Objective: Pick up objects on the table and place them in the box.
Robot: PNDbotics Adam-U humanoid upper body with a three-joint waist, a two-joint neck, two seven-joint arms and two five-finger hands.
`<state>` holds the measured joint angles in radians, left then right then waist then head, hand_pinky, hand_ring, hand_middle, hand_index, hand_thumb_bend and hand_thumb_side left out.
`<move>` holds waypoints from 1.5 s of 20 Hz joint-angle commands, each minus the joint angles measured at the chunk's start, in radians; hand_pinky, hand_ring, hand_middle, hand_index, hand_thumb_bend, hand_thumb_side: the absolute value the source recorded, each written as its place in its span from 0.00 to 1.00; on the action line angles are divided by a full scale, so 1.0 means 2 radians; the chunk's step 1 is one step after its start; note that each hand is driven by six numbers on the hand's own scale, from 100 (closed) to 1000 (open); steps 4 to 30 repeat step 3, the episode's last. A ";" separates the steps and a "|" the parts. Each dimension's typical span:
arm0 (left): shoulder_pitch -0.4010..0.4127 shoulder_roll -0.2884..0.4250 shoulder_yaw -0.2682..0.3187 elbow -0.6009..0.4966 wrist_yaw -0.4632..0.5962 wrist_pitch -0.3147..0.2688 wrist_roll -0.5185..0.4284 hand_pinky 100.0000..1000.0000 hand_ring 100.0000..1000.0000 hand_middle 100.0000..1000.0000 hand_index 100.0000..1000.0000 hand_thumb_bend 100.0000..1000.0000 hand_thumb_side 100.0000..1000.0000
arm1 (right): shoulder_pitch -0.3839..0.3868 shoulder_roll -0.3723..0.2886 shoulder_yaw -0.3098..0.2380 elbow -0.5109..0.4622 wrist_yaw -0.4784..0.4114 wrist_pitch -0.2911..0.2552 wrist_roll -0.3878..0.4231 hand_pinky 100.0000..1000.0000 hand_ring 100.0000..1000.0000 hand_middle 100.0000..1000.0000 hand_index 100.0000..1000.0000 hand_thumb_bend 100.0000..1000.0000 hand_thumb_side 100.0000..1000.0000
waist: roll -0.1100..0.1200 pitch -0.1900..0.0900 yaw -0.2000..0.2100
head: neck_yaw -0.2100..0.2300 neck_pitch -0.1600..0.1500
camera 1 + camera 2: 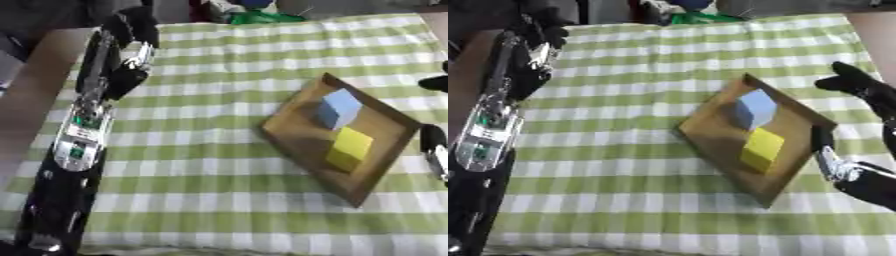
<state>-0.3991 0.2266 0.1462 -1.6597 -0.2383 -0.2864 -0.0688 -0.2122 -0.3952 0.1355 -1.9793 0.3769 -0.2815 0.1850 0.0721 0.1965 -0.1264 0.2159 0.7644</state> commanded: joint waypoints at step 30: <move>-0.005 0.004 0.005 -0.008 -0.001 0.003 0.001 0.59 0.60 0.59 0.78 0.09 0.52 | -0.008 -0.005 -0.003 -0.010 0.002 0.001 0.000 0.89 0.83 0.77 1.00 0.00 0.42 | -0.002 -0.007 0.000 | -0.003 0.002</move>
